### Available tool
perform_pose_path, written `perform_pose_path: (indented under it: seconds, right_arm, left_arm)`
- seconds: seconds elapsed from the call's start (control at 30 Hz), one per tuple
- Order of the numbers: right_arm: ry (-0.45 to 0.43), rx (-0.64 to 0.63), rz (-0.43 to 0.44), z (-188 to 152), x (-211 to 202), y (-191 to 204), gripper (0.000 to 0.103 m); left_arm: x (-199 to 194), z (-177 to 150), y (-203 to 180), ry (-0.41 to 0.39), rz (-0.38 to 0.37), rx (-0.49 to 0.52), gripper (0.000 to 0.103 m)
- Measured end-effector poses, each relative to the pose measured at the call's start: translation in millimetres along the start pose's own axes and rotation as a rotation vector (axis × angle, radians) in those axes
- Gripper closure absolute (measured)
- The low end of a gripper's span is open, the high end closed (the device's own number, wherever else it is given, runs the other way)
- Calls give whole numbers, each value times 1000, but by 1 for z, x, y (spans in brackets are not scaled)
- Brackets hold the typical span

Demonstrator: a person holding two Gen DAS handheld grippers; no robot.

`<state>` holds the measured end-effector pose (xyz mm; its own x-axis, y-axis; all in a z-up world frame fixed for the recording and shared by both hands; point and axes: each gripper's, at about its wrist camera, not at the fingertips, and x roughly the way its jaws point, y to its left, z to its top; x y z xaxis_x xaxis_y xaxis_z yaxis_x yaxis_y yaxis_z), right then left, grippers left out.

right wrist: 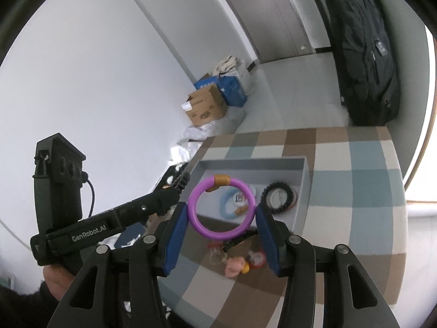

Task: Organize jewelry
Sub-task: 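Lower the pink ring and black bracelet into the box, opening both grippers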

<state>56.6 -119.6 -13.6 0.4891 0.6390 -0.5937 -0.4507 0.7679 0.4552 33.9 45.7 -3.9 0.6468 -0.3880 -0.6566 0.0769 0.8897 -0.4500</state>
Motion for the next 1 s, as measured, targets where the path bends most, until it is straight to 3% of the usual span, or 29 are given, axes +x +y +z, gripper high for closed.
perform_pose_path:
  seconds: [0.2, 0.7, 1.0]
  right_arm:
    - [-18, 16, -3, 13, 7, -3, 54]
    - [10, 77, -11, 33, 34, -20, 54]
    - [51, 122, -20, 36, 51, -36, 54]
  left_arm:
    - [4, 12, 0, -17, -18, -19, 66]
    - [36, 25, 6, 57, -20, -81, 66]
    - [48, 27, 3, 95, 1, -65, 66]
